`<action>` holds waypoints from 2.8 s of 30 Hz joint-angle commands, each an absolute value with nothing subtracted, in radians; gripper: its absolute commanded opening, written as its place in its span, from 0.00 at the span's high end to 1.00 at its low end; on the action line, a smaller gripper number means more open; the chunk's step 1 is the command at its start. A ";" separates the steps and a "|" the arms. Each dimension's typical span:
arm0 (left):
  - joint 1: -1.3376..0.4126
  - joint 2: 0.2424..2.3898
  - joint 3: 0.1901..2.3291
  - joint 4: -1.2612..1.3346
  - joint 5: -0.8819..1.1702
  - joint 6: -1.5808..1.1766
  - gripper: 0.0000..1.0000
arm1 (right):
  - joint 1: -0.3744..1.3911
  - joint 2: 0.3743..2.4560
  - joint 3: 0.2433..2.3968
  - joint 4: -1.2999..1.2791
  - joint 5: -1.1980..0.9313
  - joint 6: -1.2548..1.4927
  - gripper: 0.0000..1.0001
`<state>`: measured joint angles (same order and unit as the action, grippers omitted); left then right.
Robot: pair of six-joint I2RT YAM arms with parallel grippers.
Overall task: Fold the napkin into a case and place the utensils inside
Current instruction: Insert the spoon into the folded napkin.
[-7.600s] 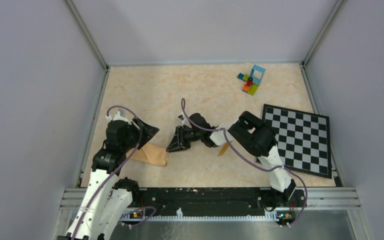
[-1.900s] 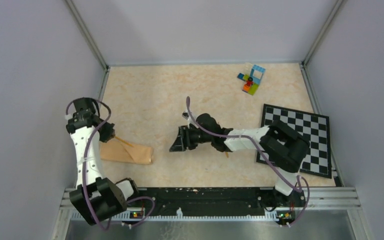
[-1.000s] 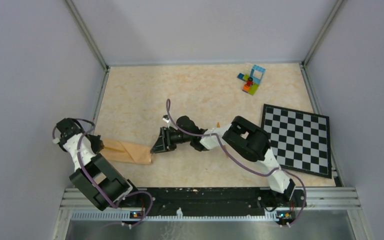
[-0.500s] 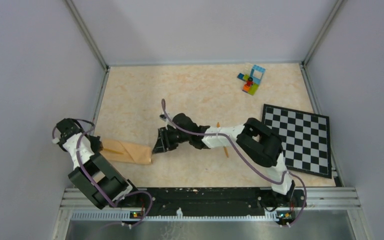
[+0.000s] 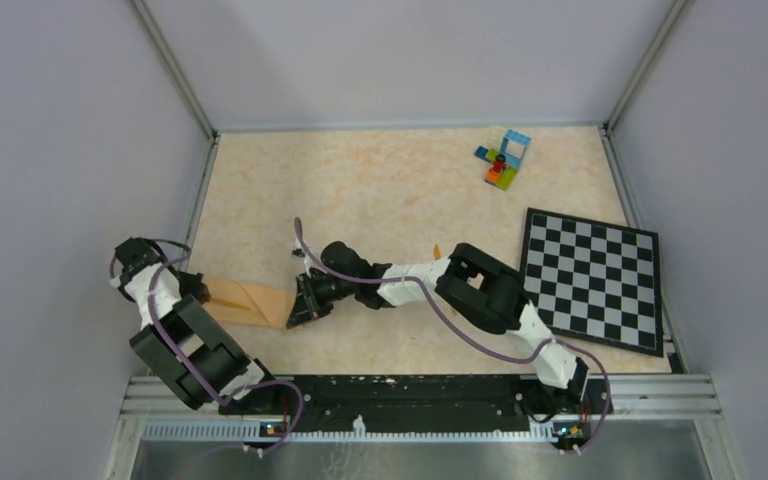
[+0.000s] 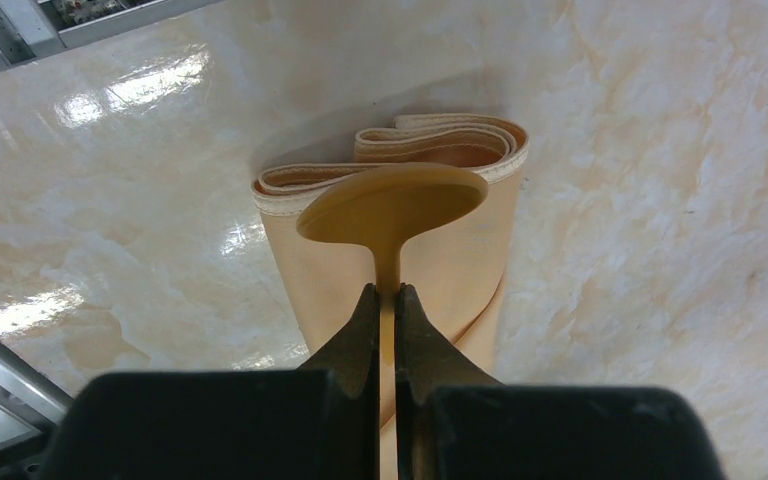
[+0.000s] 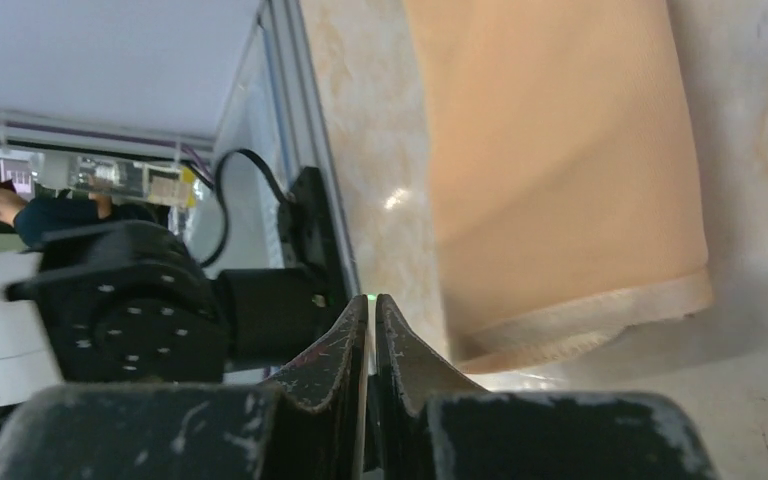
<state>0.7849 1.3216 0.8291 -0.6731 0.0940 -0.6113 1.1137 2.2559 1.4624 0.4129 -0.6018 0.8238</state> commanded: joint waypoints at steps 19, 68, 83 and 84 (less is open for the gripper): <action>0.795 1.353 0.836 -0.650 0.205 -0.615 1.00 | 1.087 2.388 1.430 0.609 -0.655 0.969 1.00; 0.686 1.321 0.608 -0.531 0.408 -0.776 1.00 | 1.094 2.382 1.439 0.612 -0.647 0.964 1.00; 0.686 1.239 0.750 -0.691 0.312 -0.680 0.42 | 1.092 2.241 1.464 0.436 -0.643 0.880 1.00; 0.686 1.217 0.768 -0.703 0.320 -0.666 0.42 | 1.090 2.210 1.465 0.410 -0.643 0.868 1.00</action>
